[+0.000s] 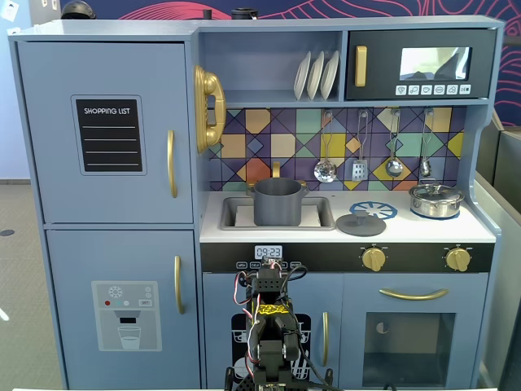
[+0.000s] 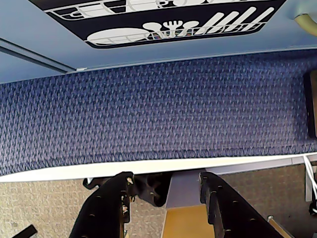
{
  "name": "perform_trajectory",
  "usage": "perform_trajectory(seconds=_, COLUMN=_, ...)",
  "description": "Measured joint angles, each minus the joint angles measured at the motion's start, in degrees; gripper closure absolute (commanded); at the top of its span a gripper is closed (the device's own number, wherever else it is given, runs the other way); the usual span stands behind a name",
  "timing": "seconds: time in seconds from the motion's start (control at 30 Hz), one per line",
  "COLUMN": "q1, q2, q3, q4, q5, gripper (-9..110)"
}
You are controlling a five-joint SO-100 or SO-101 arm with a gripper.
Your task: Pick up the lid from the counter and put it on the gray recipient
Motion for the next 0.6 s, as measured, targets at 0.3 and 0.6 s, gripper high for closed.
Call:
perform_trajectory(seconds=0.3, q1=0.0, q2=0.0, q3=0.0, q4=0.0, q5=0.0, gripper=101)
perform_trajectory(seconds=0.6, q1=1.32, q2=0.0, q3=-0.09, q4=-0.18, q5=0.35, gripper=101)
